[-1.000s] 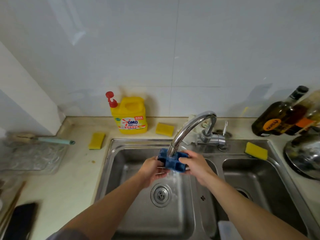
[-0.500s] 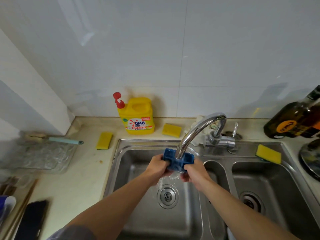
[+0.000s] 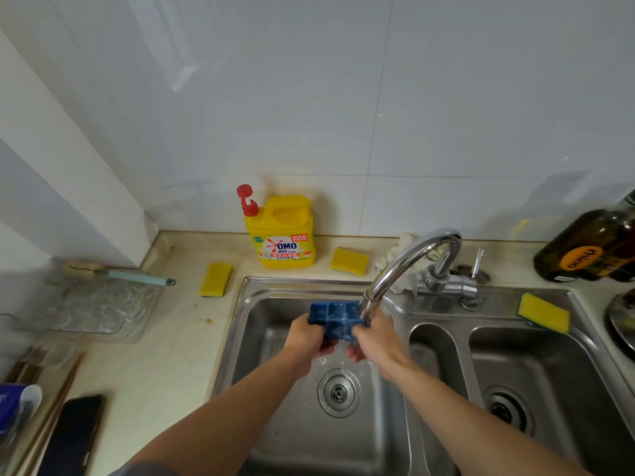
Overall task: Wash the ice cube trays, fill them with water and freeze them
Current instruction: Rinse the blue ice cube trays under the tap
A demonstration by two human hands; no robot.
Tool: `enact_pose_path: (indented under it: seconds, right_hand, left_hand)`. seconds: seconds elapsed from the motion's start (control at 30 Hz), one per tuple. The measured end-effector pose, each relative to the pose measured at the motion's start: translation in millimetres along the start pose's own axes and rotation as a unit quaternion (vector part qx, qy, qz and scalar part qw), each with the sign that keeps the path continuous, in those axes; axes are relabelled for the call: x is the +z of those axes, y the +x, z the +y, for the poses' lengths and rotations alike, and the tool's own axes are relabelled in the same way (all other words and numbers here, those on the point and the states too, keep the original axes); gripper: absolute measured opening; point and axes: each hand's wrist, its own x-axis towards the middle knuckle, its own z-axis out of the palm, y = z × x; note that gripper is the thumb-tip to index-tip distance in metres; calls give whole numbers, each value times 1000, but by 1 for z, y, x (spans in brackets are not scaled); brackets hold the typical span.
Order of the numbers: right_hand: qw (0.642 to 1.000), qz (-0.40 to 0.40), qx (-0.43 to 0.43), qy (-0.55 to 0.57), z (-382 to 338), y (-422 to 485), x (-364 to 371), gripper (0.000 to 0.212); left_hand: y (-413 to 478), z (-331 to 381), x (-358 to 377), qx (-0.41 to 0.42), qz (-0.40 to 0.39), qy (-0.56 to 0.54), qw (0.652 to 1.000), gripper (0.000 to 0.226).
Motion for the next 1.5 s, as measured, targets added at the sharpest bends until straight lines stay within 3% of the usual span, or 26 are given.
enact_pose_path:
  seconds: [0.07, 0.2, 0.3, 0.47, 0.57, 0.67, 0.9, 1.0, 1.2, 1.4, 1.5]
  right_hand:
    - [1000, 5, 0, 0, 1, -2, 1, 30]
    - [994, 68, 60, 64, 8, -2, -6, 13]
    - [995, 58, 51, 66, 9, -3, -10, 11]
    - [1000, 17, 17, 15, 5, -10, -12, 19]
    - [996, -20, 60, 70, 6, -13, -14, 24]
    - [982, -43, 109, 147, 7, -14, -19, 15]
    - [985, -57, 135, 93, 12, -6, -19, 17]
    - [990, -14, 115, 76, 13, -2, -16, 14]
    - [997, 51, 55, -15, 6, -2, -15, 14]
    - [990, 52, -23, -127, 4, -9, -14, 12]
    - [993, 49, -17, -102, 5, -11, -15, 13]
  left_hand:
    - [-1, 1, -1, -19, 5, -25, 999, 23]
    - [-5, 3, 8, -38, -68, -66, 995, 17]
    - [-6, -3, 12, -15, -105, -13, 994, 20]
    - [-3, -9, 21, 3, -61, -11, 998, 24]
    - [0, -5, 21, 46, -21, 56, 997, 38]
    - [5, 5, 12, 69, 4, 113, 991, 45]
    - [7, 15, 11, 134, 11, 219, 967, 68]
    - [5, 13, 17, 121, 13, 166, 979, 55]
    - [-2, -2, 29, 5, -58, 51, 997, 17]
    - [0, -3, 35, -43, -52, -27, 997, 20]
    - [2, -2, 33, -13, -52, -17, 998, 18]
